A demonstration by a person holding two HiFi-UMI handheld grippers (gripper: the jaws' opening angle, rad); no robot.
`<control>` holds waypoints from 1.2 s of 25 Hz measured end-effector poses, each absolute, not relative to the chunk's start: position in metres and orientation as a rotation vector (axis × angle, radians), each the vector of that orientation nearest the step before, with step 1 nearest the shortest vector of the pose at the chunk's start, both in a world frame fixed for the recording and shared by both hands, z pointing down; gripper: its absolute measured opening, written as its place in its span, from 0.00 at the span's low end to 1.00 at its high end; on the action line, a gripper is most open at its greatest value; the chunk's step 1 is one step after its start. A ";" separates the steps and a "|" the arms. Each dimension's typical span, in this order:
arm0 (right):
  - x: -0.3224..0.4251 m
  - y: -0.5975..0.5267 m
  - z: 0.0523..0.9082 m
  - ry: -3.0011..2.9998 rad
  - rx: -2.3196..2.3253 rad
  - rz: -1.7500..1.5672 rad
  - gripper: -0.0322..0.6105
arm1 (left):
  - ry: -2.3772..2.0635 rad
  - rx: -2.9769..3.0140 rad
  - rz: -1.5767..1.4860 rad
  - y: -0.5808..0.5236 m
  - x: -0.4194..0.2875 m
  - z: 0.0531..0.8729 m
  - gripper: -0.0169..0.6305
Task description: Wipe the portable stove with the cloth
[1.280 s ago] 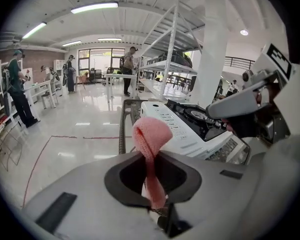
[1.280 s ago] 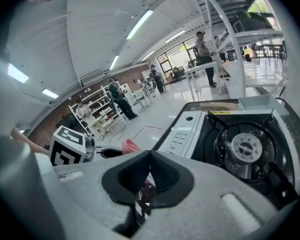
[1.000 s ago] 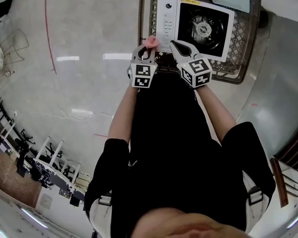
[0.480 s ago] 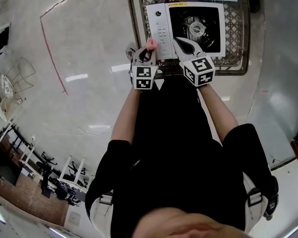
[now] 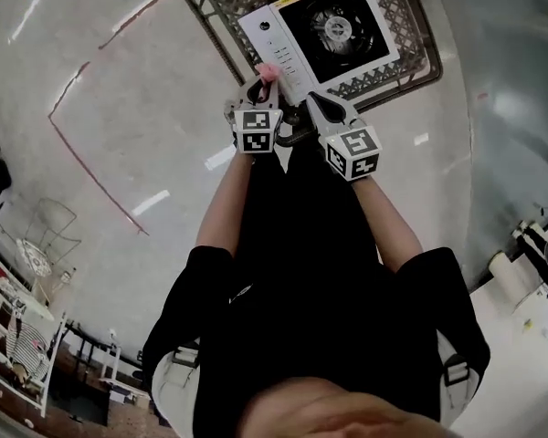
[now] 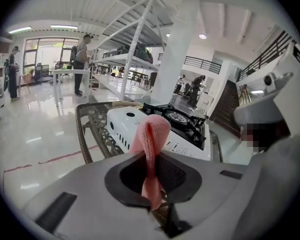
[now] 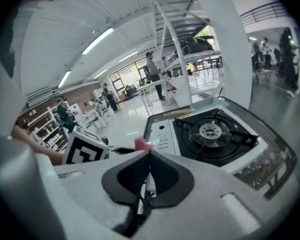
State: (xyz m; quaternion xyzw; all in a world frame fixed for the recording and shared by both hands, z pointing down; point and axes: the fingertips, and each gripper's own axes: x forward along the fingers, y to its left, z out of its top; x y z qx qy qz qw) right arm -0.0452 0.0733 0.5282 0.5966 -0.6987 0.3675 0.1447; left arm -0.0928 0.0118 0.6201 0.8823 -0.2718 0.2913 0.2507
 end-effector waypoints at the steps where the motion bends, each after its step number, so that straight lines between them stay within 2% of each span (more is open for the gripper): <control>1: -0.044 0.080 0.525 -1.978 1.780 1.049 0.05 | -0.701 2.418 0.794 0.010 -0.091 0.620 0.07; 5: -0.038 0.101 0.518 -1.851 1.947 1.019 0.05 | -0.593 2.462 0.825 0.002 -0.092 0.620 0.07; 16: -0.016 0.123 0.509 -1.904 2.023 1.015 0.05 | -0.592 2.505 0.924 0.008 -0.069 0.623 0.07; 22: -0.043 0.149 0.510 -1.852 2.074 1.052 0.05 | -0.555 2.543 0.930 0.034 -0.084 0.616 0.07; 30: -0.065 0.121 0.524 -1.734 2.149 1.119 0.05 | -0.453 2.524 0.908 0.009 -0.081 0.616 0.07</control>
